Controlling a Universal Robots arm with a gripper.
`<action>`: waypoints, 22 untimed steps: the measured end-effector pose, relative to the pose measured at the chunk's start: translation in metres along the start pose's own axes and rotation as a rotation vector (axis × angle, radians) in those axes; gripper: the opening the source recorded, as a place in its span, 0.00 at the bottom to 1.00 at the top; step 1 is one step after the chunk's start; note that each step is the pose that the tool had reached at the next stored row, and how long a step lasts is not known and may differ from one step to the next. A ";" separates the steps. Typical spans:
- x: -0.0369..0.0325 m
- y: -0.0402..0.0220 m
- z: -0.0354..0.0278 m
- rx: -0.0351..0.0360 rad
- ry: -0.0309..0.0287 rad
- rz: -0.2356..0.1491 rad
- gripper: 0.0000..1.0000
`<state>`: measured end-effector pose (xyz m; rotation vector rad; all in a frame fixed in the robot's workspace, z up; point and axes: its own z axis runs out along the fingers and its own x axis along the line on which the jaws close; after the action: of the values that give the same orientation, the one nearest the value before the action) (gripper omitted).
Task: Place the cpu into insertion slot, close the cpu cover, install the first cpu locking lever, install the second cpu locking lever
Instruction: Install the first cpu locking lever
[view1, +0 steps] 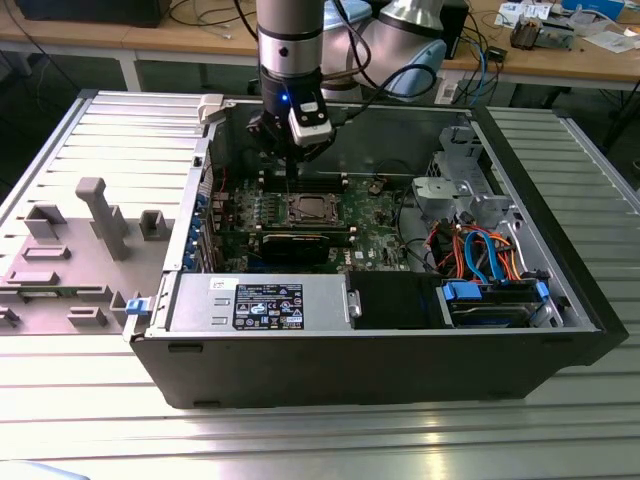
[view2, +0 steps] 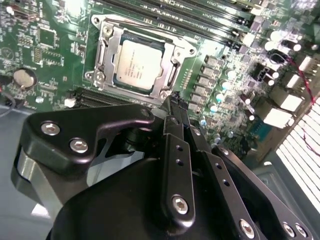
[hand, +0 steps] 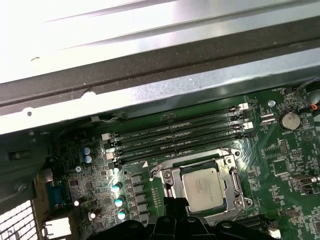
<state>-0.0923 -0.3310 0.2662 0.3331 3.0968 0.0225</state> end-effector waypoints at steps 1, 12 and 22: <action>0.0005 -0.0001 -0.0012 -0.0001 0.0002 -0.003 0.11; 0.0005 -0.0001 0.0003 -0.0088 0.0037 -0.174 0.11; 0.0271 -0.0057 -0.0002 -0.0100 0.0048 -0.222 0.11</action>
<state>-0.1200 -0.3307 0.2656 -0.0122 3.1168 0.0340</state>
